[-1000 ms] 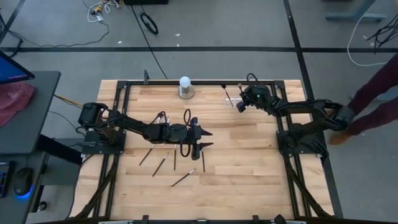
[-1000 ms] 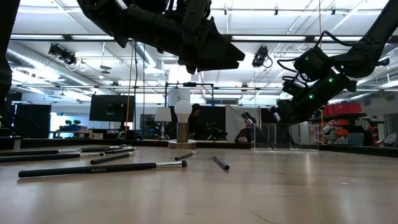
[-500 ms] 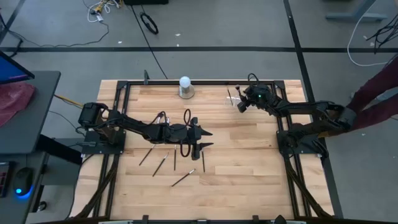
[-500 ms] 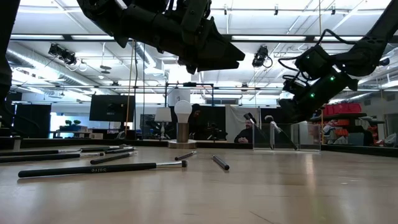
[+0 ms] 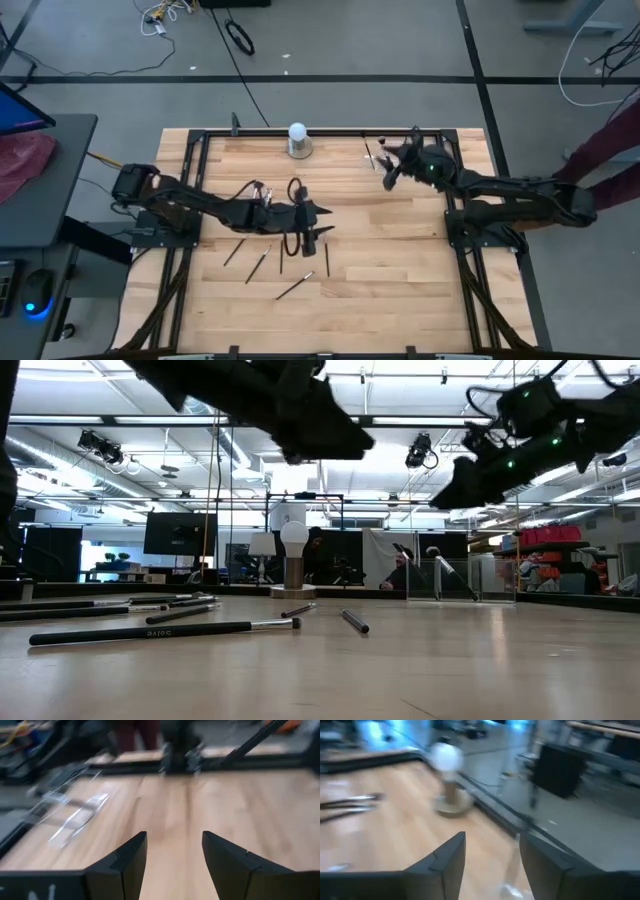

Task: Put items in baskets/containers
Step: Put the silver highlighter brush into the transparent organizer

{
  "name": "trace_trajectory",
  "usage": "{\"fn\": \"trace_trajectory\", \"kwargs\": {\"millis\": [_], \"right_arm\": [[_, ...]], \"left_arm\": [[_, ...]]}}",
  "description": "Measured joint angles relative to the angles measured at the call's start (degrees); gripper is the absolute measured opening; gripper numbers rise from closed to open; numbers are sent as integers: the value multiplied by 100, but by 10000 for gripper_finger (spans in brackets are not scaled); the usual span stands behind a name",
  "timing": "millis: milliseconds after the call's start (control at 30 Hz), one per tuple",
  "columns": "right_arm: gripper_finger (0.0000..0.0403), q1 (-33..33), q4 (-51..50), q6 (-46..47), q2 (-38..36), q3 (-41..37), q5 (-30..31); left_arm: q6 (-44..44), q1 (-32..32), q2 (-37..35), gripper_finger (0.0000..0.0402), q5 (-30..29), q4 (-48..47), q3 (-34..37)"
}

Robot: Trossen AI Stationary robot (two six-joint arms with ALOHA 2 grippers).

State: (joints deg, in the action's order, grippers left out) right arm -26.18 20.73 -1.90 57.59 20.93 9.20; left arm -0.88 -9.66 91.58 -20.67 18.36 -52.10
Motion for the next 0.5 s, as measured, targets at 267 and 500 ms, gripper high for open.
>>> {"fn": "trace_trajectory", "kwargs": {"millis": [267, 500], "right_arm": [[173, 2263, 128, 636, 383, 0, 453], [164, 3690, 865, 1307, 1395, 2, 1301]], "left_arm": [[-1434, -595, -576, 197, -1599, -2849, -2], [-4596, -1241, -528, 197, -2625, -5654, 2]]}}
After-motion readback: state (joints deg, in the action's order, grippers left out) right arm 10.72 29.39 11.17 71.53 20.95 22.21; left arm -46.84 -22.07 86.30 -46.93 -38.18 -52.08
